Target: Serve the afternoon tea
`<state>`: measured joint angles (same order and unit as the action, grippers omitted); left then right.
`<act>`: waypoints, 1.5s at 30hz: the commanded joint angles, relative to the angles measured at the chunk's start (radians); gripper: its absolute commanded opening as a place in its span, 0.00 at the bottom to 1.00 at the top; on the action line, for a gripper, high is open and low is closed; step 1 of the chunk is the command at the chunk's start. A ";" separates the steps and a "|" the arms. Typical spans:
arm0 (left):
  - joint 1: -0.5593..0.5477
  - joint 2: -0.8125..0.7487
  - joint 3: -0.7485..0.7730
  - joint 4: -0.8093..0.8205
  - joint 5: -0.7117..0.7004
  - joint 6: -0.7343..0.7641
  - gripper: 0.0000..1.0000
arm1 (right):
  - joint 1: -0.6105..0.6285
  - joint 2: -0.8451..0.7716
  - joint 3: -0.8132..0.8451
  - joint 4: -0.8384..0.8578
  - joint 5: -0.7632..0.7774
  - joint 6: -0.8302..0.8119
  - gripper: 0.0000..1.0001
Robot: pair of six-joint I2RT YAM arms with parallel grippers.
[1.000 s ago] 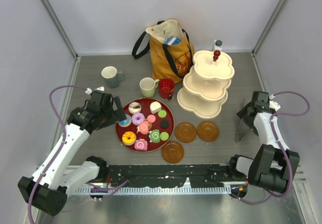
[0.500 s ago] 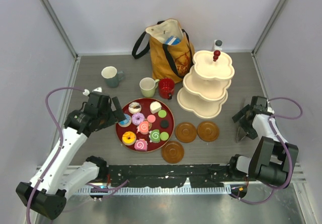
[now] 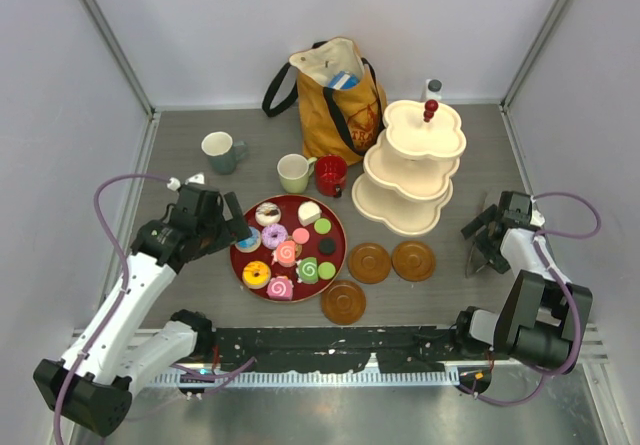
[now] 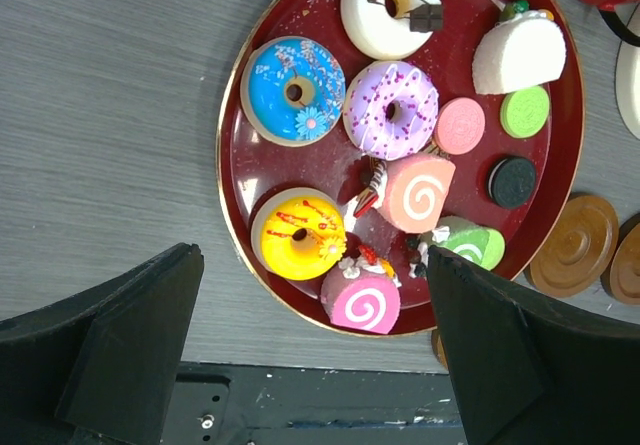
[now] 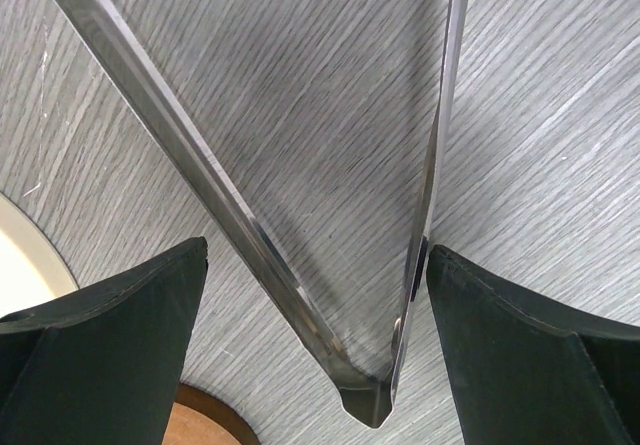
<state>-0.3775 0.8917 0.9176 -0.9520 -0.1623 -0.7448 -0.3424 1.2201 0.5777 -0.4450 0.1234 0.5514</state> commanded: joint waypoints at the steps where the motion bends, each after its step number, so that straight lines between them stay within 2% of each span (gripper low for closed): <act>1: 0.003 0.018 -0.008 0.088 -0.010 0.022 1.00 | -0.003 0.025 0.042 0.000 0.042 -0.022 0.95; 6: 0.003 0.044 -0.014 0.130 0.000 0.038 1.00 | 0.009 -0.005 0.068 -0.029 0.047 -0.053 0.95; 11: 0.005 0.075 -0.013 0.156 0.013 0.050 1.00 | 0.043 0.004 0.067 0.032 -0.097 -0.090 0.95; 14: 0.012 0.082 -0.011 0.151 0.012 0.053 1.00 | 0.088 0.048 0.085 0.071 -0.108 -0.102 1.00; 17: 0.015 0.076 -0.013 0.141 0.006 0.055 1.00 | 0.138 0.114 0.125 0.063 -0.049 -0.088 0.86; 20: 0.019 0.066 -0.017 0.145 0.003 0.056 1.00 | 0.172 0.148 0.139 0.081 -0.037 -0.079 0.85; 24: 0.023 0.067 -0.017 0.145 0.003 0.058 1.00 | 0.210 0.191 0.172 0.051 0.046 -0.041 0.85; 29: 0.025 0.075 -0.017 0.144 0.004 0.058 1.00 | 0.212 0.187 0.200 -0.043 0.212 0.111 0.96; 33: 0.026 0.079 -0.017 0.147 0.004 0.059 1.00 | 0.210 0.229 0.243 -0.047 0.223 0.150 1.00; 39: 0.032 0.081 -0.019 0.147 0.001 0.062 1.00 | 0.206 0.378 0.341 -0.037 0.231 0.163 1.00; 45: 0.037 0.101 -0.016 0.145 0.000 0.061 1.00 | 0.184 0.438 0.378 -0.043 0.214 0.176 0.97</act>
<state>-0.3489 0.9817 0.9016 -0.8413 -0.1566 -0.6979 -0.1413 1.6352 0.9199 -0.4847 0.3134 0.6926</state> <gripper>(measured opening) 0.994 0.982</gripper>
